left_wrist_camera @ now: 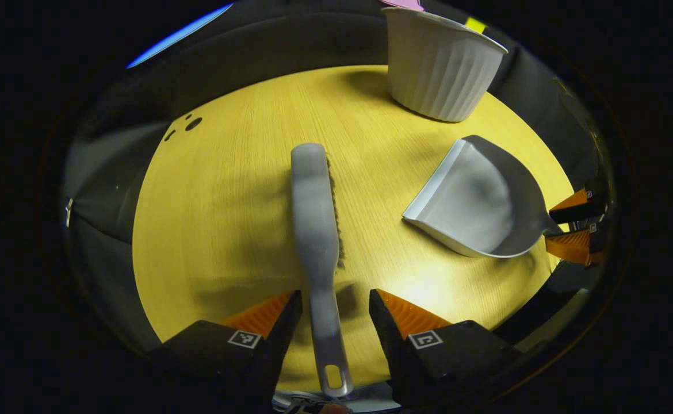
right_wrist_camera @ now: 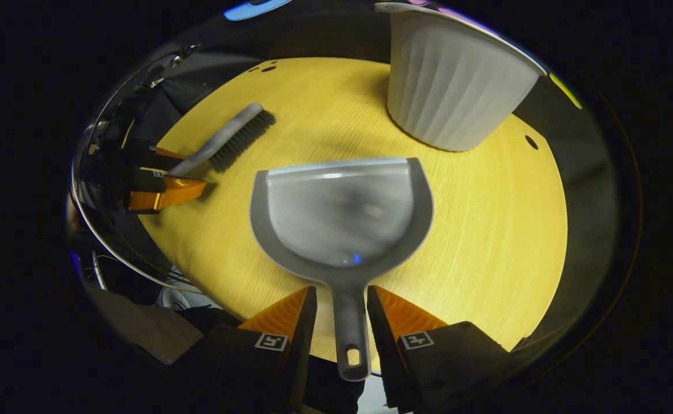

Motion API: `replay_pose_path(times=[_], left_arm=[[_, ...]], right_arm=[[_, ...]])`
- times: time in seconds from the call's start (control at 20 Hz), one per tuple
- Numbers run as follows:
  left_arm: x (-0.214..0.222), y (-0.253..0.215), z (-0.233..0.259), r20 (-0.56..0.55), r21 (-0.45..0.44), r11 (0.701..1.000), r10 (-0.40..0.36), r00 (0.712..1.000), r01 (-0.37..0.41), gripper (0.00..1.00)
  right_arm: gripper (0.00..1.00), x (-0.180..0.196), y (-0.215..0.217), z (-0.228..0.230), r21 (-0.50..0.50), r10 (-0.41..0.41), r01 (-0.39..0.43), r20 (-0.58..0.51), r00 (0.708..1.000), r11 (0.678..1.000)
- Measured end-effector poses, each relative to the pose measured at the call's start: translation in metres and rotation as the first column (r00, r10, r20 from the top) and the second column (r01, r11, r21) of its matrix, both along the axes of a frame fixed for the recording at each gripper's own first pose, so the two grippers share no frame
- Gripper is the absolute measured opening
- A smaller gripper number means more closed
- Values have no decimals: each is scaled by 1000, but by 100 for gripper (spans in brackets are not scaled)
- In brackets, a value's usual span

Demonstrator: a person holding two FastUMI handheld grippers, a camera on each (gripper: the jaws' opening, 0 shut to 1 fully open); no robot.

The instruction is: Pick up the small broom and dustpan from the desktop, sweep the trash into the dustpan with the broom, and then empty the trash into the garbage bin.

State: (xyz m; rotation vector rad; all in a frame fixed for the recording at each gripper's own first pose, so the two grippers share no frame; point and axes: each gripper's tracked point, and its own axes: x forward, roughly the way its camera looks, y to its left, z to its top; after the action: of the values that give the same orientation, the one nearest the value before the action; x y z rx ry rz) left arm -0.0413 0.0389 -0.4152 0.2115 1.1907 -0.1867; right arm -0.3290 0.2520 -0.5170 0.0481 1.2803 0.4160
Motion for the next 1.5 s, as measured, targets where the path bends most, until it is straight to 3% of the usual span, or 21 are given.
replay_pose_path(times=[0.25, 0.4, 0.6, 0.65, 0.8, 0.95, 1.1, 1.25, 1.35, 1.5], left_arm=[[10, 1, 50, 147, -34, 999, 14, 989, -9, 82], [28, -6, 99, 311, -74, 997, 1, 950, 23, 82], [55, -22, 185, 496, -184, 982, 66, 866, 31, 81], [62, -24, 205, 543, -196, 980, 80, 836, 33, 81], [68, -20, 255, 664, -190, 980, 85, 743, 58, 81], [71, -23, 290, 732, -202, 978, 112, 672, 58, 82], [67, -24, 322, 779, -247, 967, 158, 606, 66, 84], [63, -18, 332, 806, -239, 969, 160, 570, 65, 87], [62, -14, 344, 832, -217, 975, 158, 532, 51, 87], [59, -14, 358, 859, -187, 981, 135, 494, 58, 88]], right_arm=[[58, 27, -10, 60, 16, -57, 55, 176, 983, 998], [64, 53, -14, 102, 50, -132, 123, 308, 942, 991], [79, 83, -24, 155, 89, -223, 205, 461, 859, 975], [85, 88, -25, 170, 107, -246, 222, 492, 835, 969], [91, 105, -33, 207, 149, -301, 265, 575, 761, 953], [95, 114, -41, 238, 152, -305, 273, 642, 704, 950], [98, 124, -52, 277, 157, -313, 298, 733, 603, 942], [98, 124, -58, 304, 162, -317, 322, 794, 519, 933], [98, 125, -57, 308, 171, -323, 325, 800, 505, 930], [98, 127, -56, 305, 191, -348, 336, 787, 510, 922]])
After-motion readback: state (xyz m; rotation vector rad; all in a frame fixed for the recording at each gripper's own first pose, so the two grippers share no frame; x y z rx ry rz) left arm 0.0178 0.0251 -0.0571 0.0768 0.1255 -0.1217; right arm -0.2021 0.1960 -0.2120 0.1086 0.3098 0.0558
